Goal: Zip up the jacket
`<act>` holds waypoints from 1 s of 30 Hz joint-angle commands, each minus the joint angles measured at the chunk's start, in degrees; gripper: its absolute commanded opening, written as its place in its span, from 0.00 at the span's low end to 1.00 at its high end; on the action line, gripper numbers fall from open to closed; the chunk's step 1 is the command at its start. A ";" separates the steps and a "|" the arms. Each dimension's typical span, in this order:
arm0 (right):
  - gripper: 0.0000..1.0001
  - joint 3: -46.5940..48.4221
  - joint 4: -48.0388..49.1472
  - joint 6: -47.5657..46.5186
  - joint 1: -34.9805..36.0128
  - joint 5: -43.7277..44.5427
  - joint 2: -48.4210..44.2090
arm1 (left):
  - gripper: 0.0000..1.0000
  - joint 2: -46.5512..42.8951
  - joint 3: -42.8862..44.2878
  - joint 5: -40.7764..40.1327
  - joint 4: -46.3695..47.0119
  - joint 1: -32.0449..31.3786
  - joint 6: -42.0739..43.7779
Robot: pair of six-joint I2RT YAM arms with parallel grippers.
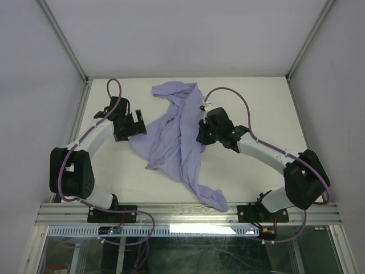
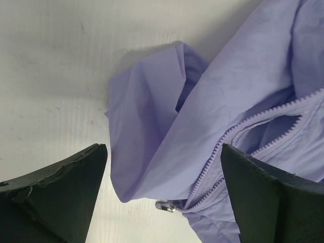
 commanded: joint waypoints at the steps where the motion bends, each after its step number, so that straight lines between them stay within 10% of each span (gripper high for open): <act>1: 0.00 4.82 -4.08 -6.19 -5.71 6.36 -1.72 | 0.98 1.37 -1.79 1.00 1.65 0.23 0.72; 7: 0.00 10.48 -10.39 -10.95 -21.54 14.46 -1.63 | 0.95 2.80 -3.13 3.96 2.19 0.25 0.84; 14: 0.36 17.19 -16.60 -8.25 -27.20 13.60 1.08 | 0.94 1.60 -3.95 5.00 2.45 0.24 1.34; 21: 0.70 13.88 -14.25 -8.72 -11.66 5.46 -4.28 | 0.93 2.06 -3.70 4.77 2.82 0.22 1.16; 30: 0.82 11.49 -3.71 -4.26 6.41 -2.16 6.46 | 0.81 3.90 -3.74 8.52 5.00 0.27 0.33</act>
